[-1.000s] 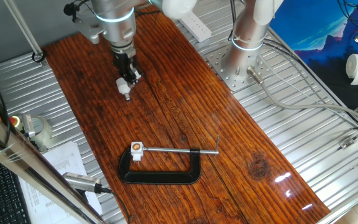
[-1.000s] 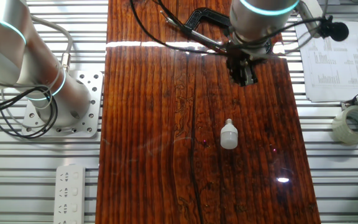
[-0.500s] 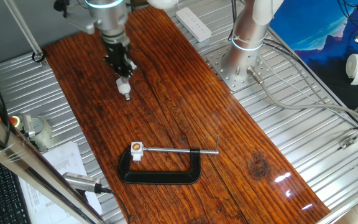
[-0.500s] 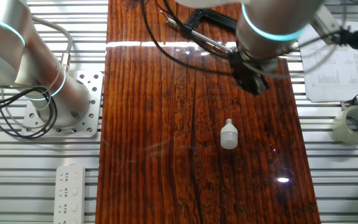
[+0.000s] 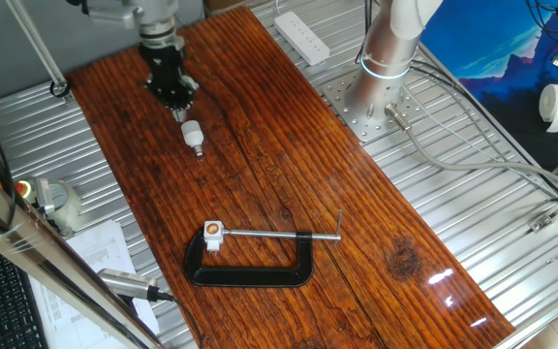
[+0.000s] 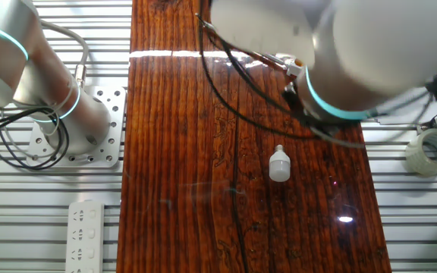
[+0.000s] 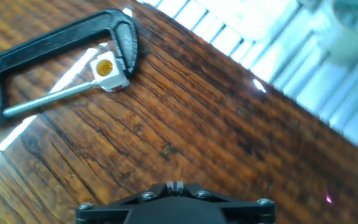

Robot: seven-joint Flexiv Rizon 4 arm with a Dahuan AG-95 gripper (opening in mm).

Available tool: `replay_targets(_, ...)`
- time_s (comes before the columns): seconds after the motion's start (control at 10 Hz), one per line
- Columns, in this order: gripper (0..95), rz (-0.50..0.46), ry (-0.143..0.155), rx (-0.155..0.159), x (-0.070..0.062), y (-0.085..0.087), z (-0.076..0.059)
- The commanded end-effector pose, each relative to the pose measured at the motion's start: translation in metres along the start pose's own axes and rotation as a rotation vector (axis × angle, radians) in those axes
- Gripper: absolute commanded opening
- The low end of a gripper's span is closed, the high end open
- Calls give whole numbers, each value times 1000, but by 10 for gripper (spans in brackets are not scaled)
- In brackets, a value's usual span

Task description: Install the light bulb by rotating it

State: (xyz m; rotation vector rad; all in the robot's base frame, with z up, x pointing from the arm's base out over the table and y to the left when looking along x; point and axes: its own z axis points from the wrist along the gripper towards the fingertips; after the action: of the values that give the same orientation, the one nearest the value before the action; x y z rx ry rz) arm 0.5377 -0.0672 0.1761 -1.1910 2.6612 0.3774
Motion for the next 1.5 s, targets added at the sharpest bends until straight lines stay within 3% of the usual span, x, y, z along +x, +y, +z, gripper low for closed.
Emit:
replay_targets(0.1, 0, -261, -93, -4, -4, -20, 5)
replay_targets(0.3, 0, -321, -95, 1, -10, -31, 8)
replay_targets(0.5, 0, -332, -106, 7, 0, -40, 15)
replay_targets(0.6, 190, -369, -120, 2, 4, -48, 21)
replay_targets(0.8, 190, -407, -119, 2, 5, -58, 25)
replay_targets(1.1, 190, -380, -157, -20, 11, -60, 38)
replay_targets(1.2, 190, -380, -157, -20, 11, -60, 38)
replay_targets(1.3, 380, -387, -166, -40, 15, -61, 48)
replay_targets(1.5, 380, -383, -154, -55, 15, -61, 48)
